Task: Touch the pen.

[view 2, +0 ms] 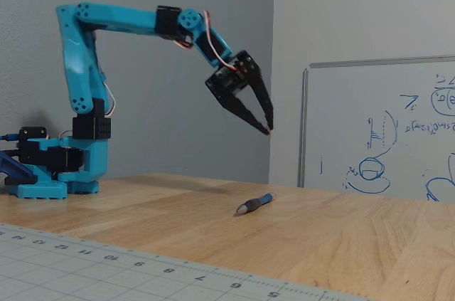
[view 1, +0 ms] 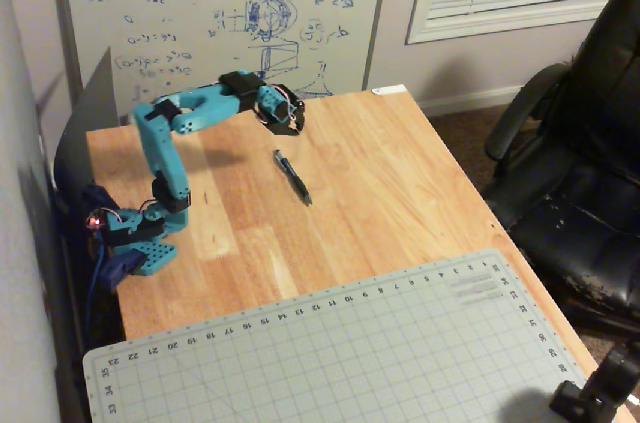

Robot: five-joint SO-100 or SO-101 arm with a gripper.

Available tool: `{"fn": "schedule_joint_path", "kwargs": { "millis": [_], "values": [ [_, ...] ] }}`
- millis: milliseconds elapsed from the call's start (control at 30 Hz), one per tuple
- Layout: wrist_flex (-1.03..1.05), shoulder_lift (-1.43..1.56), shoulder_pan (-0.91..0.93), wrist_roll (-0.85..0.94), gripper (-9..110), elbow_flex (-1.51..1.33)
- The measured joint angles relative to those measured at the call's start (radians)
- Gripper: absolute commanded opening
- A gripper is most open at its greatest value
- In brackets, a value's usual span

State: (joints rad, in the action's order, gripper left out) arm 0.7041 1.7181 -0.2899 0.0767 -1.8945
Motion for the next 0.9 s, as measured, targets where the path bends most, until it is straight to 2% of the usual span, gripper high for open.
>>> {"fn": "schedule_joint_path", "kwargs": {
  "millis": [900],
  "values": [
    [0.000,-0.739,0.029,0.000,1,0.557]
  ]
}}
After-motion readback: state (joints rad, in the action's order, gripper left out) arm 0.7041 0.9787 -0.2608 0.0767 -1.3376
